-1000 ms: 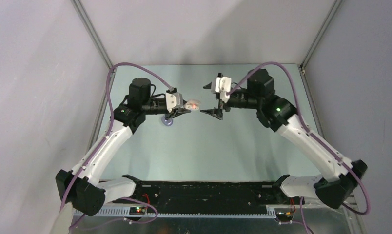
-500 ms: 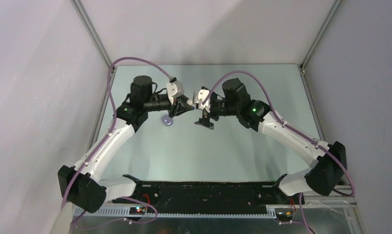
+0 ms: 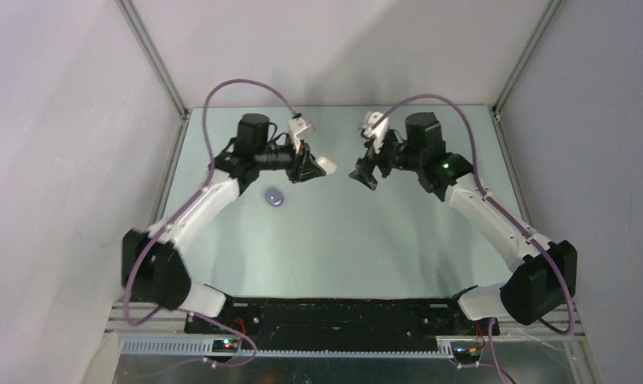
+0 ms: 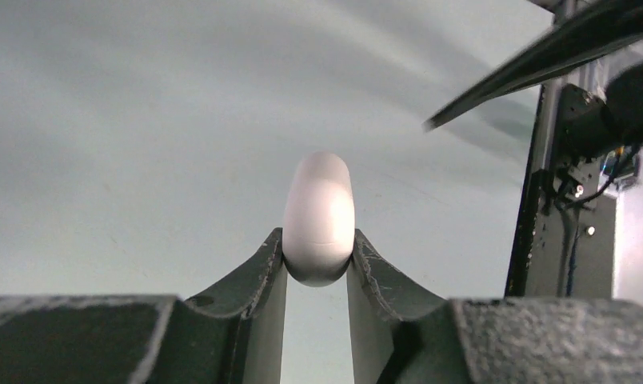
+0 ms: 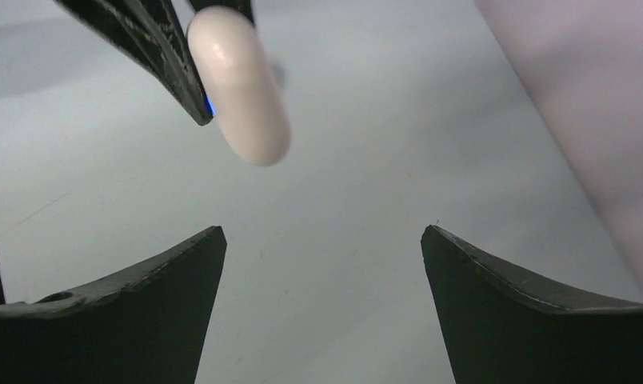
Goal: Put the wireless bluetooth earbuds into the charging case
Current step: Place the charging case at the center of the board.
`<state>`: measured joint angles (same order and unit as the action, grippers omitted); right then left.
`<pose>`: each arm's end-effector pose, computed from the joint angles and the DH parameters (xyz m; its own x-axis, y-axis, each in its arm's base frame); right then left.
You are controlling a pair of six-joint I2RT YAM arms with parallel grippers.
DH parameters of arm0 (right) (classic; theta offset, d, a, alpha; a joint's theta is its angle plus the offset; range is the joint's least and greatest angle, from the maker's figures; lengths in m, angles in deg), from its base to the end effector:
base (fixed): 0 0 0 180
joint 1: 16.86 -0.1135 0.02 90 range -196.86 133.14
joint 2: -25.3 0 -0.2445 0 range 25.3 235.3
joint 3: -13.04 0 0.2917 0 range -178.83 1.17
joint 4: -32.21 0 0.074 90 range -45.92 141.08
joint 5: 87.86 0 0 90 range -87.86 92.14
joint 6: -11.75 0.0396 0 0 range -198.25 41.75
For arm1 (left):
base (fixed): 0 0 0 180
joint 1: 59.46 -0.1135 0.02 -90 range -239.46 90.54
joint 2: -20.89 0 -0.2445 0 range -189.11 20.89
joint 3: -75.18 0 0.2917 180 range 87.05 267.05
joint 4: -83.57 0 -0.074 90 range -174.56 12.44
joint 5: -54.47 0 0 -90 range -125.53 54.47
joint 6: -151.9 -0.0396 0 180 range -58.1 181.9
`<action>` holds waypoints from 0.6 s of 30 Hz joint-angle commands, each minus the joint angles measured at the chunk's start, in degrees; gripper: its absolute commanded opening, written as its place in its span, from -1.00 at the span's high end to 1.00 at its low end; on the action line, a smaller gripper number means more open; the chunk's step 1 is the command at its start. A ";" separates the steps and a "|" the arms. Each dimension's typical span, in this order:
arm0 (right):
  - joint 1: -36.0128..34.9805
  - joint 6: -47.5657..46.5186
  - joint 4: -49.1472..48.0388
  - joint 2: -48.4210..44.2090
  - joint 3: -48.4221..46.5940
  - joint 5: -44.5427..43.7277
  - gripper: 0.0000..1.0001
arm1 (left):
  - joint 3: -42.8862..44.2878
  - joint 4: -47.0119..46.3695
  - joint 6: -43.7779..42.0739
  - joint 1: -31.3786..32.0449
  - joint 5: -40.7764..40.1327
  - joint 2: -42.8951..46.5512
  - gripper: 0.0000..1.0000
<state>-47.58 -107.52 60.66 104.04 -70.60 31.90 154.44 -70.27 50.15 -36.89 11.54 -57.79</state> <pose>0.3014 0.2019 0.3349 0.1085 -0.4293 -0.8966 -0.8960 0.3484 -0.2752 0.3165 -0.1629 0.3126 -0.2129 0.2387 -0.9475 0.9342 0.3338 -0.1258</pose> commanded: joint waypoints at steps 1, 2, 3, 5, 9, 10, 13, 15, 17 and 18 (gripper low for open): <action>6.50 12.06 2.24 -2.44 0.04 4.15 -0.99 | 5.43 9.78 9.70 -0.12 -7.22 -12.02 0.99; 7.23 13.24 3.02 -2.91 0.05 4.34 -0.99 | 6.29 10.39 11.69 -0.14 -8.87 -15.17 0.99; 8.52 15.36 3.59 -3.16 -0.04 4.34 -0.99 | 6.23 9.40 15.03 -0.15 -9.51 -16.41 0.99; 9.89 17.47 5.64 -3.90 -0.04 3.27 -0.99 | 4.78 7.09 18.12 -0.13 -10.28 -19.30 0.99; 11.69 18.39 10.03 -4.98 -0.04 0.91 -0.99 | 4.93 8.57 19.83 -0.09 -8.26 -28.29 1.00; 12.08 18.29 11.19 -5.17 -0.04 0.85 -0.99 | 5.20 8.83 19.90 -0.08 -7.67 -29.56 1.00; 12.24 17.87 12.69 -5.72 -0.04 -0.06 -0.99 | 7.08 10.72 19.45 -0.12 -7.92 -33.26 0.92; 12.39 17.82 13.43 -5.93 -0.04 -1.33 -0.99 | 8.21 12.09 19.11 -0.16 -10.60 -34.14 0.61; 12.40 18.86 13.35 -6.19 -0.04 -5.48 -0.99 | 9.20 13.89 19.00 -0.35 -15.91 -33.92 0.01; 12.43 20.43 13.37 -6.17 -0.24 -7.29 -0.99 | 9.49 14.84 18.02 -0.73 -16.94 -33.57 -0.67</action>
<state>-35.37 -90.74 72.58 99.82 -70.49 31.59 160.10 -59.08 68.45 -37.04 2.25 -92.17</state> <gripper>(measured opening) 0.993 0.423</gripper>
